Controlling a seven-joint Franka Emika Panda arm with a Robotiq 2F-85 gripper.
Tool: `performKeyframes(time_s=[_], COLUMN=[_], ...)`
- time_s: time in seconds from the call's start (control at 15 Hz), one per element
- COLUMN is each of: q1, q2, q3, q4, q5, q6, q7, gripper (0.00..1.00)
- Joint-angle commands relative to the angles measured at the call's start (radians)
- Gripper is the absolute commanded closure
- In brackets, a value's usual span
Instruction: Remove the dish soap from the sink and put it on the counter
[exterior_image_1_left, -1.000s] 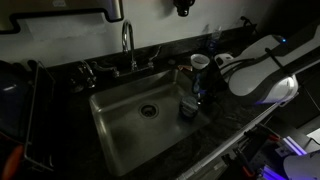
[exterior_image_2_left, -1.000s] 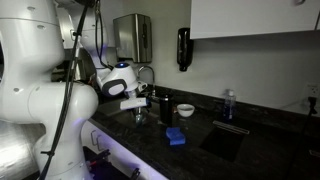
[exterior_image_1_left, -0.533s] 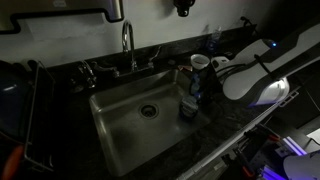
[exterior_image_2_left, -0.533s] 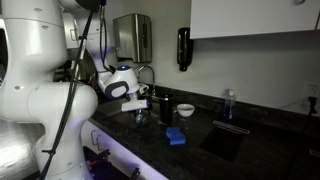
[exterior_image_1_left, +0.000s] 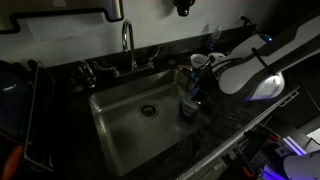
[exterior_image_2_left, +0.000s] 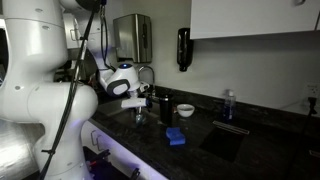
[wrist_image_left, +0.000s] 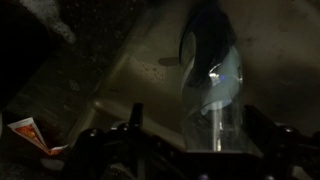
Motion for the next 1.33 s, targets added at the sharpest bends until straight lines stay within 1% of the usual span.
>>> performKeyframes(time_s=[0.0,0.53,0.6,0.67,0.73,0.87,1.0,1.07,1.13,1.27], q1=[0.001,0.002,-0.009,-0.126,-0.143,-0.197,-0.237,-0.206,-0.204,-0.170], q2=[0.000,0.000,-0.013,-0.041,-0.044,-0.041,-0.018,-0.006,0.001,0.016], q3=[0.000,0.000,0.015,0.105,0.121,0.158,0.176,0.159,0.138,0.075], q4=[0.002,0.002,0.005,-0.020,-0.019,-0.022,-0.024,-0.019,-0.025,-0.028], q5=[0.000,0.000,0.000,-0.200,-0.255,-0.437,-0.571,-0.481,-0.505,-0.509], q6=[-0.002,-0.001,-0.023,-0.028,-0.030,-0.022,-0.003,-0.002,0.003,0.015], q7=[0.003,0.003,-0.002,0.173,0.224,0.406,0.540,0.475,0.498,0.480], gripper=[0.00,0.00,0.00,0.00,0.00,0.00,0.00,0.00,0.00,0.00])
